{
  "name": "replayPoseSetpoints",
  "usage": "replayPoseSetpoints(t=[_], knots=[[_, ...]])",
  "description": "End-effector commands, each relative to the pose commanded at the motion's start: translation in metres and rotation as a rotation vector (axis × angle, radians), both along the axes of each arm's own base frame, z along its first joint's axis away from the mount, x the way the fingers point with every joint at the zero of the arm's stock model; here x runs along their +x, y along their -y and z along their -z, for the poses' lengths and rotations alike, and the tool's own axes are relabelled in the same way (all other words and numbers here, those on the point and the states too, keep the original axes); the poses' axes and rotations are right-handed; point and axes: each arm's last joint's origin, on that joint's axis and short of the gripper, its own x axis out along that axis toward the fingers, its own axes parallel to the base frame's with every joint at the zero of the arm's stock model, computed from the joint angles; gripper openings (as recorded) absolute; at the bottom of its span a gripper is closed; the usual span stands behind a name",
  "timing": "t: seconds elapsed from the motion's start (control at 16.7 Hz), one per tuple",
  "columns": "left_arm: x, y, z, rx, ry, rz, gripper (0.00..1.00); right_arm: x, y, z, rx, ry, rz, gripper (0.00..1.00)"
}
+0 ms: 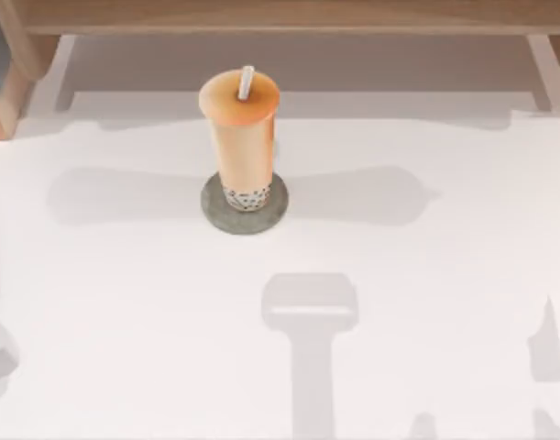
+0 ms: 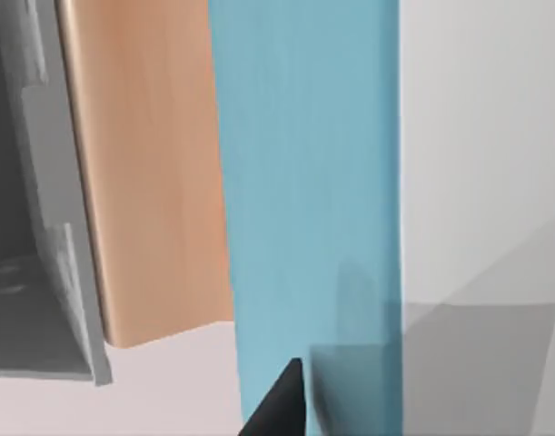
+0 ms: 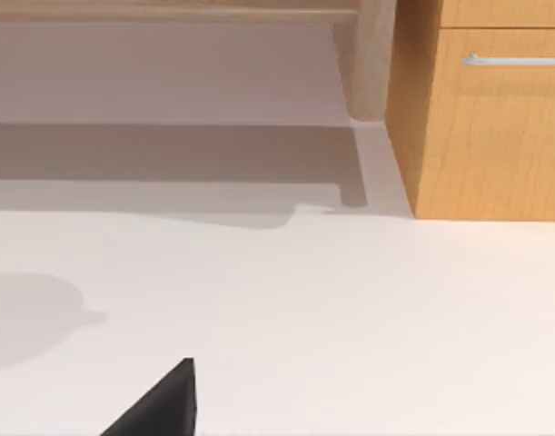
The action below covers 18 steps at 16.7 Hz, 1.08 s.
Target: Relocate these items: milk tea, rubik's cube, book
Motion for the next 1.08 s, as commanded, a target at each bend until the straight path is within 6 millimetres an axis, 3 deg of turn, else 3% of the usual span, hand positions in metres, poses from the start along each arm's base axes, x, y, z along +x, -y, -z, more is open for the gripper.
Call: replayPoseSetpoints(t=[0.48, 1.08], knots=[[0.0022, 0.0024, 0.0071, -0.017, -0.019, -0.002, 0.0, 0.0, 0.0, 0.0, 0.0, 0.0, 0.0, 1.0], [0.0022, 0.0024, 0.0071, -0.017, -0.019, -0.002, 0.75, 0.0, 0.0, 0.0, 0.0, 0.0, 0.0, 1.0]])
